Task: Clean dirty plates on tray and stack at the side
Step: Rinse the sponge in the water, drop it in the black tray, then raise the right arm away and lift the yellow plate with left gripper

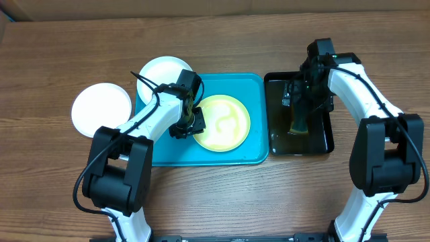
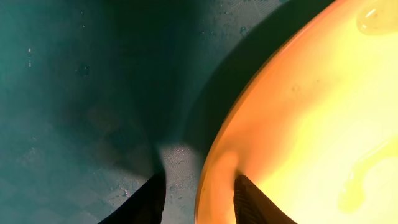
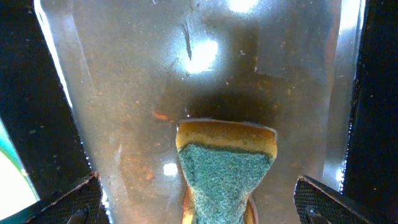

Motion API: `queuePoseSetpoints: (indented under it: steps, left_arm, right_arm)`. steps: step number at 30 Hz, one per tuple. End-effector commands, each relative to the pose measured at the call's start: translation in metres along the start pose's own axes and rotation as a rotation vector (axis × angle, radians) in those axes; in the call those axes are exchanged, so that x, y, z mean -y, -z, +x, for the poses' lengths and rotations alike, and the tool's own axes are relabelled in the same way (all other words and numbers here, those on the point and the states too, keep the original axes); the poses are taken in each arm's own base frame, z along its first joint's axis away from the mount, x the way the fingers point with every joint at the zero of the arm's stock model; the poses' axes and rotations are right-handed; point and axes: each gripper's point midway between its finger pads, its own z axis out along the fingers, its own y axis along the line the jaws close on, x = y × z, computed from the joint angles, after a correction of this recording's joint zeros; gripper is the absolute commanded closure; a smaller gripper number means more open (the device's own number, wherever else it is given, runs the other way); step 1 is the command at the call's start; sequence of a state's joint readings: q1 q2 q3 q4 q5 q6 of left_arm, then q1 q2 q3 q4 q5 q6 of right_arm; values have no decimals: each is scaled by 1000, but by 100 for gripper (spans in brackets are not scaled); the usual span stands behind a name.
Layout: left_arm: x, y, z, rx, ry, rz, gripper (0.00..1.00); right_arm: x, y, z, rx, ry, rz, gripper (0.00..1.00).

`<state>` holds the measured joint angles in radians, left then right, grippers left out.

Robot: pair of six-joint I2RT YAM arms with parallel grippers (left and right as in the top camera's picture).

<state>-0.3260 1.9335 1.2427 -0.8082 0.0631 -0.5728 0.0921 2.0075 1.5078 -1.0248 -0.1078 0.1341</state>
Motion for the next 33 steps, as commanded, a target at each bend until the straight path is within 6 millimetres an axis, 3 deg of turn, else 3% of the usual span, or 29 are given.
queuePoseSetpoints:
  steps: [1,4,6,11,15,19,23,29,33]
  left_arm:
    - [-5,-8,6,-23,-4,-27,62]
    - [-5,-8,6,-23,-4,-27,62]
    - [-5,-8,6,-23,-3,-26,61]
    - [-5,-8,7,-26,-4,-26,57]
    - [-2,-8,9,-38,-3,-8,57]
    - [-1,-8,9,-39,-4,-6,56]
    - [2,-9,9,-32,-12,-2,94]
    - [3,-4,5,-29,-28,7,96]
    - [6,20,-7,-30,-23,10,96]
  right_arm:
    - [-8,24,-25,76,6,-42,0]
    - [-5,53,-44,130,-7,-45,0]
    - [7,76,-56,164,-37,-34,0]
    - [70,119,-69,215,-180,1,0]
    - [131,127,-66,228,-317,25,0]
    - [178,135,-63,263,-417,42,0]
    - [214,141,-55,279,-495,57,0]
    - [238,145,-47,287,-550,66,0]
    - [241,146,-46,288,-557,68,0]
